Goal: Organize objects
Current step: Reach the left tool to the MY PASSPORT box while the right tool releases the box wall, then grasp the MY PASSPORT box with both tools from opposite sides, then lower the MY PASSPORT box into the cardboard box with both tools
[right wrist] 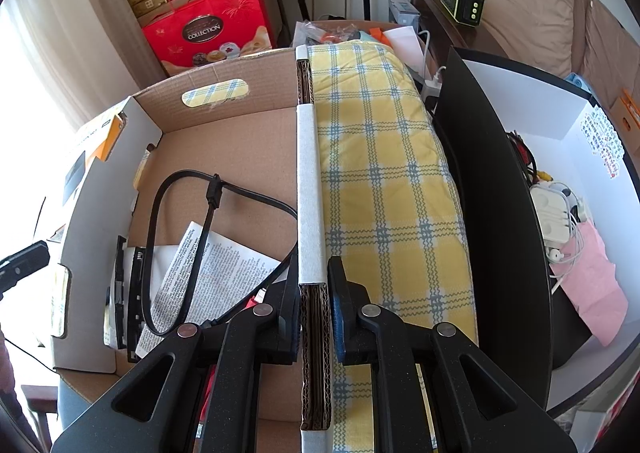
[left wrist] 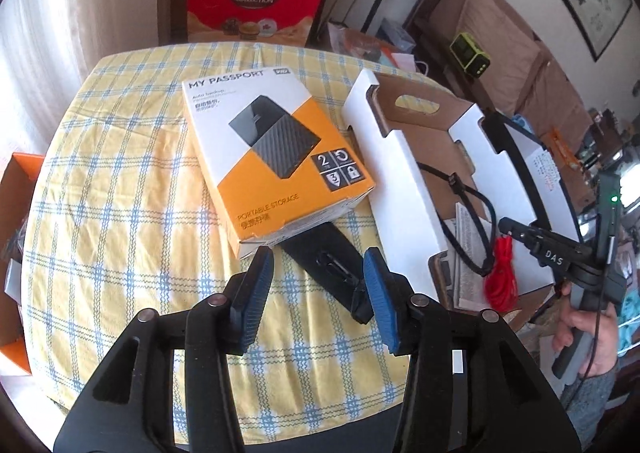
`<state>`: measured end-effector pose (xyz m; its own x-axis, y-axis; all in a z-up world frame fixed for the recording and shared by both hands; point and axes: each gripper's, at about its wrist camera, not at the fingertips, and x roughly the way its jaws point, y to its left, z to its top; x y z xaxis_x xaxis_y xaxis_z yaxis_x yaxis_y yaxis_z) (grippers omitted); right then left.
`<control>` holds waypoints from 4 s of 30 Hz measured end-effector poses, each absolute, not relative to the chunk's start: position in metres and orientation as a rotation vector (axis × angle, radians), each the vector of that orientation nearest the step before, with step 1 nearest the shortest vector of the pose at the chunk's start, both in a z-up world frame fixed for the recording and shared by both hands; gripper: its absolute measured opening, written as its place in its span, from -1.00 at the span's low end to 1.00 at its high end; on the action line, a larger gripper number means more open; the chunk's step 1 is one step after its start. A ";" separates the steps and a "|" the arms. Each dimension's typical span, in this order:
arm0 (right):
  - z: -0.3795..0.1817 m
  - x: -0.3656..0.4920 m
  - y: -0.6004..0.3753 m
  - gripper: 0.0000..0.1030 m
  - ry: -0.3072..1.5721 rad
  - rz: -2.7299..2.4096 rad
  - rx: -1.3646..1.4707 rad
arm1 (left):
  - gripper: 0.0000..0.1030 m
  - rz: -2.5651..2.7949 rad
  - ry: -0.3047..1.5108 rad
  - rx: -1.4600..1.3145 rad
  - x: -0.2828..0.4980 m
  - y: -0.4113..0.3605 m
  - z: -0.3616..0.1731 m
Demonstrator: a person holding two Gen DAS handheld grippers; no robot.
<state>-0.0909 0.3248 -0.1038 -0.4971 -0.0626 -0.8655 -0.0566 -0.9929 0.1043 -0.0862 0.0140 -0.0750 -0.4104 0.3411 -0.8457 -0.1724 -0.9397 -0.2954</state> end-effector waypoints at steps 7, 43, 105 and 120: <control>-0.105 -0.090 0.324 -0.77 -0.184 -2.706 1.576 | -0.19 2.385 -0.296 -1.549 -0.090 0.003 -0.092; -0.015 -0.129 0.225 0.19 -0.027 -2.621 1.310 | 0.67 2.428 -0.485 -1.535 -0.135 -0.064 -0.078; 0.043 -0.201 0.128 -0.08 -0.012 -2.428 1.311 | 0.11 2.367 -0.399 -1.275 -0.137 -0.021 0.005; 0.030 -0.186 0.233 -0.08 -0.173 -2.521 1.414 | 0.11 2.194 -0.297 -1.382 -0.158 0.083 -0.016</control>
<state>-0.1863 0.2332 0.0295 -0.5001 -0.2692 -0.8231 0.1543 -0.9630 0.2211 -0.1582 0.0834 -0.0163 -0.3402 0.5384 -0.7710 -0.3138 -0.8379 -0.4466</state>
